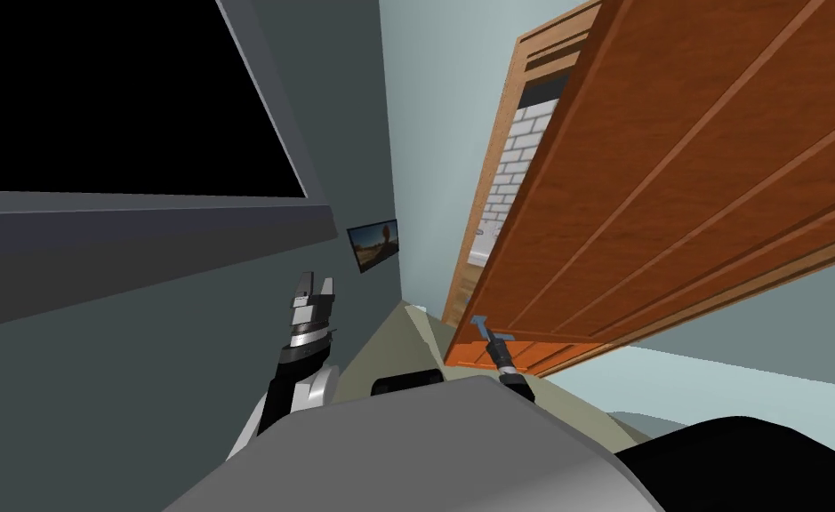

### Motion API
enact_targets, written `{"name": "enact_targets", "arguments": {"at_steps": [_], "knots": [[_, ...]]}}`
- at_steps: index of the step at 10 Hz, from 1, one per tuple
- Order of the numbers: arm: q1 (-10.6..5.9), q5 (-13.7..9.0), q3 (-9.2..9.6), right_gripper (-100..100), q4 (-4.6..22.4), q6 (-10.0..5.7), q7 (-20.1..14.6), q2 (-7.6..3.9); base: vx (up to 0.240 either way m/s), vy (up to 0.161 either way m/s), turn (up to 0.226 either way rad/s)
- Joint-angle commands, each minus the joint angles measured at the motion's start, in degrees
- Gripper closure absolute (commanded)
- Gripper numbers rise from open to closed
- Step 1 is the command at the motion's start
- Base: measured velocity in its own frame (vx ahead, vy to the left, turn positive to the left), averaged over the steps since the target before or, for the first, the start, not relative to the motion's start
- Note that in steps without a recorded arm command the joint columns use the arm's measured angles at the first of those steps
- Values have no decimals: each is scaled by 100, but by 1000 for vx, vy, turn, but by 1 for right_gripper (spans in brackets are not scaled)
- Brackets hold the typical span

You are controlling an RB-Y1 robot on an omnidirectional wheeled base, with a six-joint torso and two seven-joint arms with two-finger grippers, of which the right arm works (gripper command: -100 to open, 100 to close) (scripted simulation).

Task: Pull the door open

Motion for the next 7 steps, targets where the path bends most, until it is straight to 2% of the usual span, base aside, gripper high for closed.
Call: {"name": "enact_targets", "arguments": {"at_steps": [1,4,6,7], "knots": [[98,34,55,100,25,-163,-86,-59,-218,-76,170],[305,102,157,100,130,-541,-276,-219,-234,-55,178],[393,131,200,100,174,-700,-356,-286,-214,-23,134],[308,130,200,100,222,-652,-322,-256,-105,0,25]]}}
